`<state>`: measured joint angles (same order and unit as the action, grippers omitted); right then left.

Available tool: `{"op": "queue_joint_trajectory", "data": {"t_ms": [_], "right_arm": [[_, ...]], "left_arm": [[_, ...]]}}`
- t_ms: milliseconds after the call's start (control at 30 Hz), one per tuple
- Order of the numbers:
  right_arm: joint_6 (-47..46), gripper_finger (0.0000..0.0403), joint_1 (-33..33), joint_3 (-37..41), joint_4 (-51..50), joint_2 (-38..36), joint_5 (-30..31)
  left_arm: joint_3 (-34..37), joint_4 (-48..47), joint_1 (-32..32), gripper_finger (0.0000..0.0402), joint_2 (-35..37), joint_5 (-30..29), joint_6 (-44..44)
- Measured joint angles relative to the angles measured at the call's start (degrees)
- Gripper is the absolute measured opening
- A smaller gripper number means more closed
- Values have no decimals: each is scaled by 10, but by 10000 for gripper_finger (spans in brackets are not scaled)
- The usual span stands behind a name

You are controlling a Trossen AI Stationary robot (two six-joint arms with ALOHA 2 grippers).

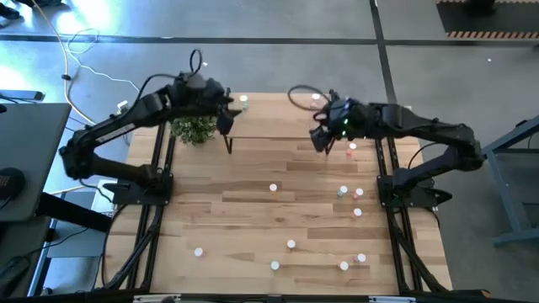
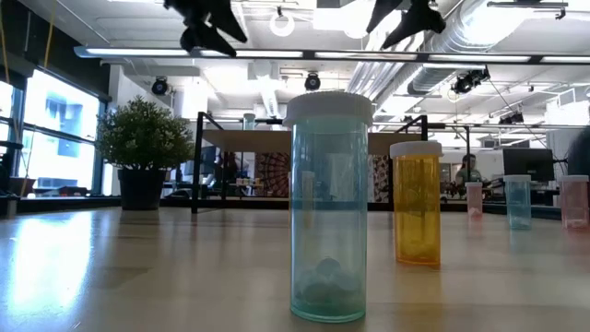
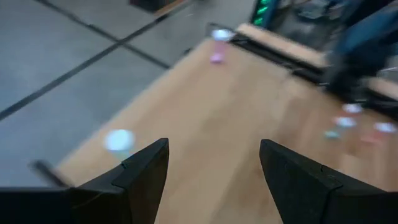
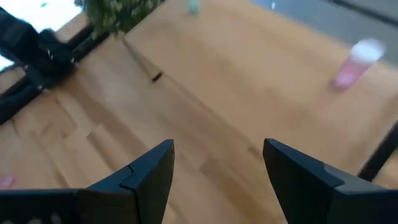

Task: Pick and place medicine bottles onto shelf by color
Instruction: Put the top left yellow pill bottle on the shelf

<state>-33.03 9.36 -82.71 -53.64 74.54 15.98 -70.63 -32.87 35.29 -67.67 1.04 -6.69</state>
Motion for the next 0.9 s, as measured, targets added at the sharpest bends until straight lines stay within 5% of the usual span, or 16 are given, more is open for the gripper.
{"op": "queue_joint_trajectory", "data": {"t_ms": [500,700,900], "right_arm": [[-67,239,-159,200,248,0,0],[-30,239,-203,281,397,1,0],[-101,239,-214,340,453,2,0]], "left_arm": [[158,78,-112,243,122,13,-62],[185,99,-156,243,149,13,-76],[185,106,-185,243,152,3,-95]]}}
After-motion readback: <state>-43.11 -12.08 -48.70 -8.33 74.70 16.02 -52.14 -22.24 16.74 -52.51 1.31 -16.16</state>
